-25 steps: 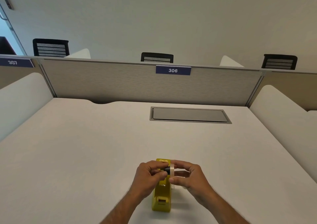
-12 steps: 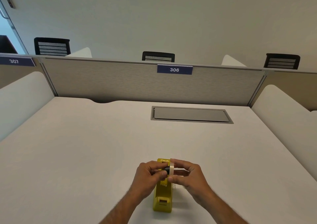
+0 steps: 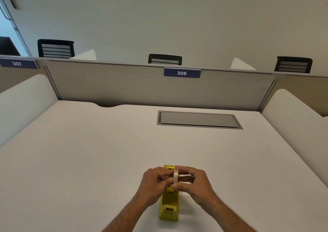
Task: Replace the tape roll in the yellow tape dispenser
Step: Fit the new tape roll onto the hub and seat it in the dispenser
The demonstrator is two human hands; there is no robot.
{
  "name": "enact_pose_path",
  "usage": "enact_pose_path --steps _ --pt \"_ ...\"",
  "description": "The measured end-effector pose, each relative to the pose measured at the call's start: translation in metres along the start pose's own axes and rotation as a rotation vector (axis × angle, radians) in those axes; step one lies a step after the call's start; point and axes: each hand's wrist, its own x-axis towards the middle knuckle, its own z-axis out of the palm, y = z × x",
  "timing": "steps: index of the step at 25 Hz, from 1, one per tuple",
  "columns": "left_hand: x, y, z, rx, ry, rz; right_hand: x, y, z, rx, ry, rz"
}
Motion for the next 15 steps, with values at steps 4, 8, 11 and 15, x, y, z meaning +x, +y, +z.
enact_pose_path --steps 4,8,11,15 --pt "0.001 -0.003 -0.003 0.054 -0.023 0.02 0.003 -0.003 0.005 -0.157 0.022 -0.009" --pt "0.006 -0.008 -0.008 0.11 0.002 -0.007 0.005 -0.004 0.009 -0.272 0.04 -0.05" --pt "0.006 -0.013 -0.012 0.141 0.053 -0.049 0.009 -0.005 0.011 -0.305 0.063 -0.062" --pt "0.0 -0.018 -0.012 0.111 -0.023 -0.025 0.012 -0.007 0.014 -0.294 0.094 -0.052"
